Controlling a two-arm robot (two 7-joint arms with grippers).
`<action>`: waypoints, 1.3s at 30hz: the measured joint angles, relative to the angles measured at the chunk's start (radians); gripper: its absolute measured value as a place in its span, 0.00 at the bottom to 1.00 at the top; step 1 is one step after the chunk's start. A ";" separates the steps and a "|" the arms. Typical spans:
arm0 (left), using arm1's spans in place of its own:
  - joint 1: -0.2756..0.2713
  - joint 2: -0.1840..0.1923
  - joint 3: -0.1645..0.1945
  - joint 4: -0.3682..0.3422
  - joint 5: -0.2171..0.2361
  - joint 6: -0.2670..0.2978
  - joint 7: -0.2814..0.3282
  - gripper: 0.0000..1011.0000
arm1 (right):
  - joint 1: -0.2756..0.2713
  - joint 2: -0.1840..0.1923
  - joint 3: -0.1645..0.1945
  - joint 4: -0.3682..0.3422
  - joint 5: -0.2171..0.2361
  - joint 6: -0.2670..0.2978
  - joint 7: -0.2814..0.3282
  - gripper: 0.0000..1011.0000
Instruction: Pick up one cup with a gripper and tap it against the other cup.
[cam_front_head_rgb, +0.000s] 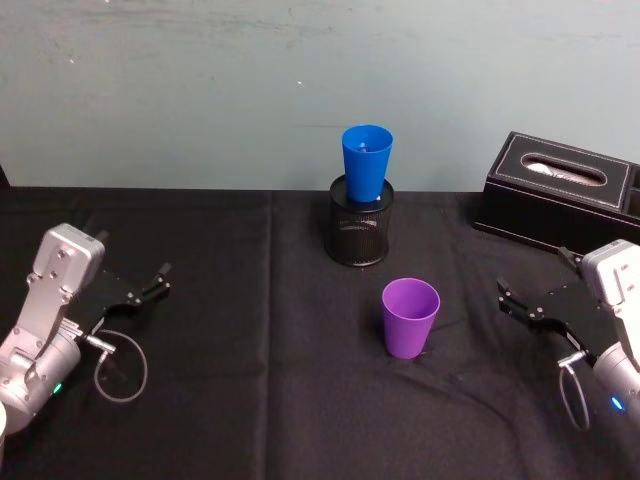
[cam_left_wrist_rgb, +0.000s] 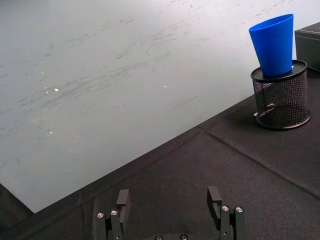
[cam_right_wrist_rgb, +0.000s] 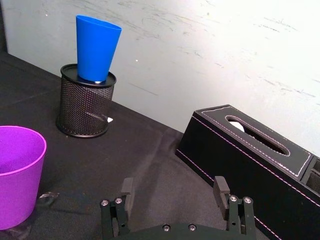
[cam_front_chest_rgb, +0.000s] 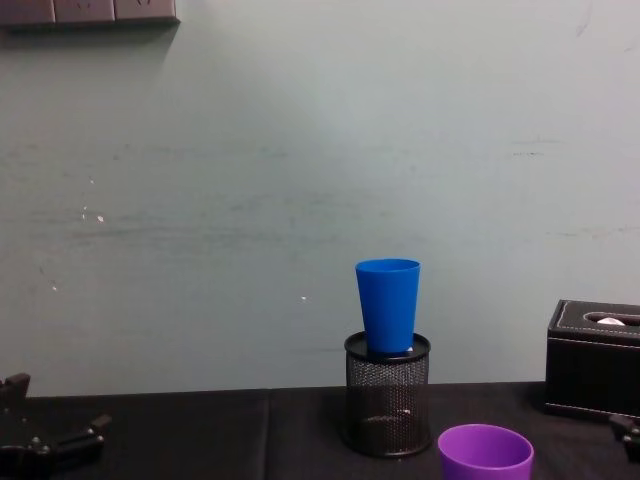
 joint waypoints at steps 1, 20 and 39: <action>0.000 0.000 0.000 0.000 0.000 0.000 0.000 1.00 | 0.000 0.000 0.000 0.000 0.000 0.000 0.000 0.99; 0.000 0.000 0.000 0.000 0.000 0.000 0.000 1.00 | 0.000 0.000 0.000 0.000 0.000 0.000 0.000 0.99; 0.000 0.000 0.000 0.000 0.000 0.000 0.000 1.00 | -0.001 0.000 0.002 -0.001 0.001 0.000 0.001 0.99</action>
